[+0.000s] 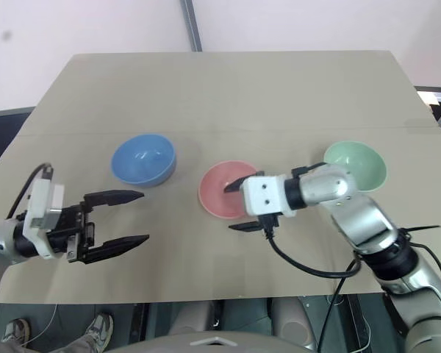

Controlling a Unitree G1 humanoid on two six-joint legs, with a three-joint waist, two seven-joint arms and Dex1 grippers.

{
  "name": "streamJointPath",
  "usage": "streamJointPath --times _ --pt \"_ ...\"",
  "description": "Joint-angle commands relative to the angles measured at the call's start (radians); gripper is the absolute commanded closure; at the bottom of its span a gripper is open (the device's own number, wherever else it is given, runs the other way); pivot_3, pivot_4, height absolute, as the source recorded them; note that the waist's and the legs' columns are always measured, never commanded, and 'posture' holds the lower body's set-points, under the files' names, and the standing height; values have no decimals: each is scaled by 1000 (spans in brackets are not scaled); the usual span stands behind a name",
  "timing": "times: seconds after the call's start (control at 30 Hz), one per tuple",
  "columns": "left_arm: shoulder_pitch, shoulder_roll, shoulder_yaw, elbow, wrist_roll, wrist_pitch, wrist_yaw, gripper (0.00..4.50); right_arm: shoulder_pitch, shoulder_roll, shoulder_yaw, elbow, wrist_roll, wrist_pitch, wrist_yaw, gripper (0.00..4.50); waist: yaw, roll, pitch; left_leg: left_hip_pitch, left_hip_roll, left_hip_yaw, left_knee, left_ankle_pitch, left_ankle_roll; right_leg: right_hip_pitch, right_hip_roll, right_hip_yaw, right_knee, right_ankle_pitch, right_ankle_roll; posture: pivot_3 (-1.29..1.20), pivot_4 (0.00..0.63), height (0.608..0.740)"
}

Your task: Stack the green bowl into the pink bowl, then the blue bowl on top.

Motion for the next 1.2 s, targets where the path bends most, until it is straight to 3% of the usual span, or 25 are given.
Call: streamJointPath --times 0.03,0.13,0.27,0.37,0.57,0.97,1.03,1.2 --pt "-38 -4 -37 -28 -15 -6 5 0 29 -47 -186 -163 161 211 -65 697 2 0 0 0 0 0 0 0 0 0 0 0 0 0 0 0 150 740" --pt "-105 -10 -103 -10 3 -16 3 0 60 -83 -359 -216 227 418 -186 697 1 0 0 0 0 0 0 0 0 0 0 0 0 0 0 0 150 740" --pt "-192 -29 -172 12 5 -9 14 0 165 -173 -471 -150 75 511 -369 697 4 0 0 0 -2 0 0 0 0 0 1 0 1 0 0 0 150 740" --pt "-231 -33 -200 31 9 -7 16 0 216 -176 -528 -131 69 583 -442 697 0 0 0 0 -3 1 0 0 0 0 1 1 0 0 0 0 150 740" --pt "-302 -41 -249 52 14 -3 17 0 281 -142 -531 -81 99 661 -492 697 -4 0 0 1 -1 6 0 0 0 0 3 3 1 0 0 0 150 740" --pt "-273 -18 -235 16 7 19 26 0 273 -128 -471 44 114 624 -527 697 -3 1 0 0 -1 6 0 0 0 -1 2 4 1 0 0 0 150 740" --pt "-267 -13 -230 12 5 24 27 0 268 -128 -463 72 113 611 -529 1361 -3 1 0 0 -1 6 0 0 0 -1 2 4 1 0 0 0 150 740" --pt "-254 0 -222 5 3 28 26 0 269 -135 -440 109 108 573 -526 3539 -3 1 0 0 -1 6 0 0 0 -1 2 4 1 0 0 0 150 740"
